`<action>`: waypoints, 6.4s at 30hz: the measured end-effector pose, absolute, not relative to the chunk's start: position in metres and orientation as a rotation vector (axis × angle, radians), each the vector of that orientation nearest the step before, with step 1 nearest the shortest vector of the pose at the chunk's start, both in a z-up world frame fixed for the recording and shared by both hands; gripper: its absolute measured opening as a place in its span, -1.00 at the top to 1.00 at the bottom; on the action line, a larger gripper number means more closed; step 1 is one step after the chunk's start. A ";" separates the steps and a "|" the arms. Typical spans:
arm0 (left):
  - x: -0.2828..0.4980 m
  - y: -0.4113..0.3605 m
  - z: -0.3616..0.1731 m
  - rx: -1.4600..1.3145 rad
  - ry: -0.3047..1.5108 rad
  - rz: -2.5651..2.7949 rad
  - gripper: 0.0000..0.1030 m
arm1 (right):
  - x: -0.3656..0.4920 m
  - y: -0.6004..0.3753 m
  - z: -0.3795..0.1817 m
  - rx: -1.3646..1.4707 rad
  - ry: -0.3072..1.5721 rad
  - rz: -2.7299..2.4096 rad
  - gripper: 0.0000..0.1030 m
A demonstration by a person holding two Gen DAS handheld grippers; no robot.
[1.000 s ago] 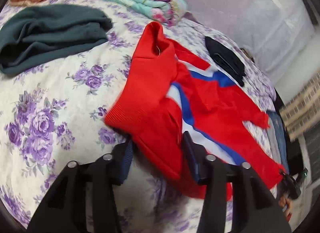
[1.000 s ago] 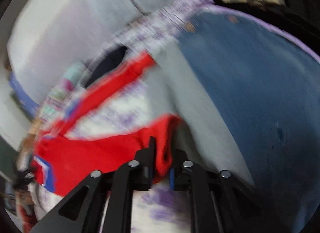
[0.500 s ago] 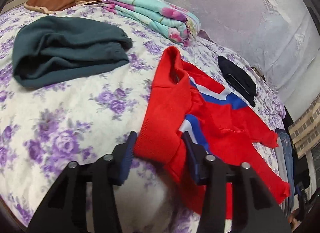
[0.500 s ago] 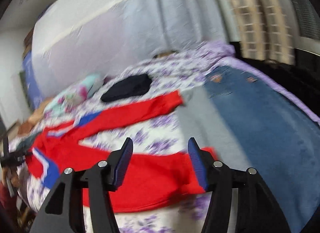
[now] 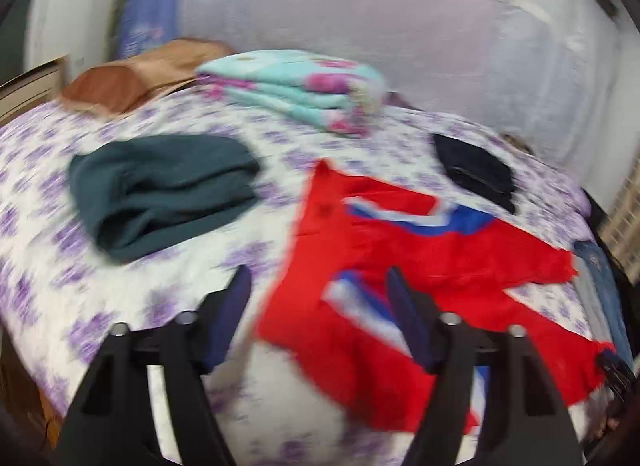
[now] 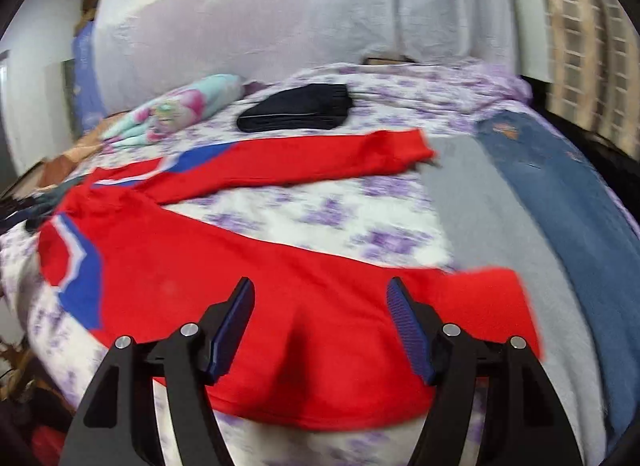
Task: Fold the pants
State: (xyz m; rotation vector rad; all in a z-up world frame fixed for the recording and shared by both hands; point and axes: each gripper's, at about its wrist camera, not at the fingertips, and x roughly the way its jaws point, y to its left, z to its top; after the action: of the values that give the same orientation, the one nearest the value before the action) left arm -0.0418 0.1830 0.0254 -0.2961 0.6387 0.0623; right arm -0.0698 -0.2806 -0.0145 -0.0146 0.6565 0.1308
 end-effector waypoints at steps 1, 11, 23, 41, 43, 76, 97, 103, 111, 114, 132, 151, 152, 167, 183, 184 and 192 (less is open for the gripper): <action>-0.032 0.173 0.025 -0.278 0.661 0.021 -0.40 | -0.065 -0.274 -0.017 -0.017 0.671 0.150 -0.35; 0.027 0.184 -0.009 -0.225 0.797 0.108 -0.56 | -0.043 -0.268 -0.030 -0.055 0.781 0.226 -0.51; 0.194 0.210 -0.020 -0.192 0.979 -0.095 -0.03 | 0.042 -0.204 0.038 -0.324 0.505 0.457 -0.93; 0.200 0.242 -0.031 -0.221 0.897 -0.209 -0.46 | 0.263 -0.110 -0.050 -0.570 0.836 0.642 -0.61; 0.202 0.242 -0.034 -0.225 0.898 -0.225 -0.24 | 0.266 -0.117 -0.052 -0.461 0.860 0.657 -0.15; -0.029 0.273 -0.008 -0.450 0.686 -0.331 -0.10 | -0.071 -0.117 -0.034 -0.631 0.635 0.716 0.88; -0.005 0.230 0.035 -0.516 0.742 -0.279 0.49 | -0.097 -0.139 0.006 -0.530 0.512 0.688 0.89; -0.024 0.241 -0.032 -0.567 0.895 -0.288 0.65 | -0.111 -0.131 -0.048 -0.696 0.645 0.717 0.88; -0.066 0.260 -0.019 -0.573 0.812 -0.222 0.26 | -0.101 -0.142 -0.053 -0.556 0.661 0.728 0.86; -0.088 0.253 0.023 -0.452 0.709 -0.159 0.25 | -0.099 -0.142 -0.054 -0.552 0.658 0.730 0.86; 0.013 0.218 -0.037 -0.373 0.803 -0.073 -0.90 | -0.086 -0.179 0.025 -0.170 0.623 0.689 -0.54; -0.002 0.234 -0.043 -0.543 0.714 -0.183 -0.90 | -0.024 -0.230 0.004 0.019 0.656 0.145 0.88; -0.003 0.234 -0.043 -0.547 0.711 -0.186 -0.90 | -0.055 -0.257 0.013 0.106 0.605 0.130 0.88; 0.000 0.233 -0.043 -0.523 0.721 -0.170 -0.90 | -0.183 -0.295 0.008 -0.075 0.384 -0.021 -0.10; -0.001 0.234 -0.042 -0.531 0.717 -0.172 -0.90 | -0.179 -0.222 -0.043 -0.685 0.422 0.000 -0.02; -0.001 0.233 -0.042 -0.530 0.717 -0.172 -0.90 | -0.178 -0.222 -0.044 -0.708 0.425 0.003 -0.02; -0.001 0.234 -0.042 -0.530 0.718 -0.172 -0.90 | -0.147 -0.222 -0.041 -0.684 0.442 0.038 0.86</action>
State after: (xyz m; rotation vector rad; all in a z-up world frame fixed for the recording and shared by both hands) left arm -0.0012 0.2338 -0.0425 -0.5301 0.7177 -0.1716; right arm -0.1466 -0.2222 -0.0409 -0.6837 0.4416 0.0376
